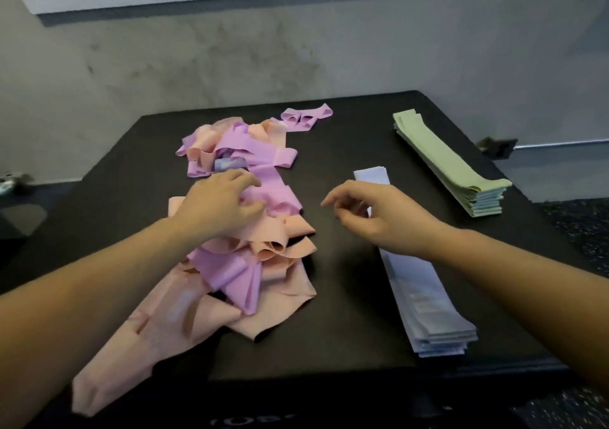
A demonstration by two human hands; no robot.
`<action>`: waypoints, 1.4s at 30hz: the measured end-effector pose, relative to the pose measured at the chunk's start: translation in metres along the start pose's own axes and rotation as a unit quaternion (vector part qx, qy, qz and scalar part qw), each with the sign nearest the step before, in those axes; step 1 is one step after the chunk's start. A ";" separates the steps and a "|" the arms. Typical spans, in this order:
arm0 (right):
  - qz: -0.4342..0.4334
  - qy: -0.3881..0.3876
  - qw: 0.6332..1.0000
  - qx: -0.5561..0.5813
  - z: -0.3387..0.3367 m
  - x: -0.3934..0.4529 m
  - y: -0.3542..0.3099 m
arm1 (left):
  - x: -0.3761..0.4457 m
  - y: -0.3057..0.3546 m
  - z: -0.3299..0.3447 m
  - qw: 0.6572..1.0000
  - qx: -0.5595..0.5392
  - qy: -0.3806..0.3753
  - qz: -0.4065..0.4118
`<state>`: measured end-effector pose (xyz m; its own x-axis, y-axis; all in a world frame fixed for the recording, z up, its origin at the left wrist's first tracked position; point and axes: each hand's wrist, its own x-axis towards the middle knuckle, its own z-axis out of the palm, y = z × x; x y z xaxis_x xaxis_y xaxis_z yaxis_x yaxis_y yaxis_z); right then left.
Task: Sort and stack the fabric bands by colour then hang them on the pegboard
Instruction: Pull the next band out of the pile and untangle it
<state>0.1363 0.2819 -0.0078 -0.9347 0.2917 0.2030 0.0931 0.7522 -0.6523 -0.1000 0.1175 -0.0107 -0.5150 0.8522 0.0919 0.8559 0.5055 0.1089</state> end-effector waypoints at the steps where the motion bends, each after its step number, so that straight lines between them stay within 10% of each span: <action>1: -0.002 -0.008 1.000 0.000 0.006 0.012 -0.004 | -0.003 -0.014 0.006 0.999 -0.017 -0.023 -0.016; 17: -0.054 -0.069 0.991 -0.099 0.110 0.210 -0.042 | -0.016 -0.057 0.069 0.976 -0.196 0.089 -0.032; 29: 0.084 0.035 0.966 -0.244 0.130 0.266 -0.001 | -0.015 -0.061 0.077 0.973 -0.198 0.111 -0.032; 42: 0.044 0.043 0.998 -0.012 0.065 0.181 -0.030 | -0.018 -0.059 0.073 0.967 -0.213 0.137 -0.022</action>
<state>-0.0576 0.2738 0.0004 -0.8901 0.4059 0.2075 0.1831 0.7352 -0.6527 -0.1375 0.0824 -0.0907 -0.5934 0.7343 0.3295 0.7662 0.3899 0.5108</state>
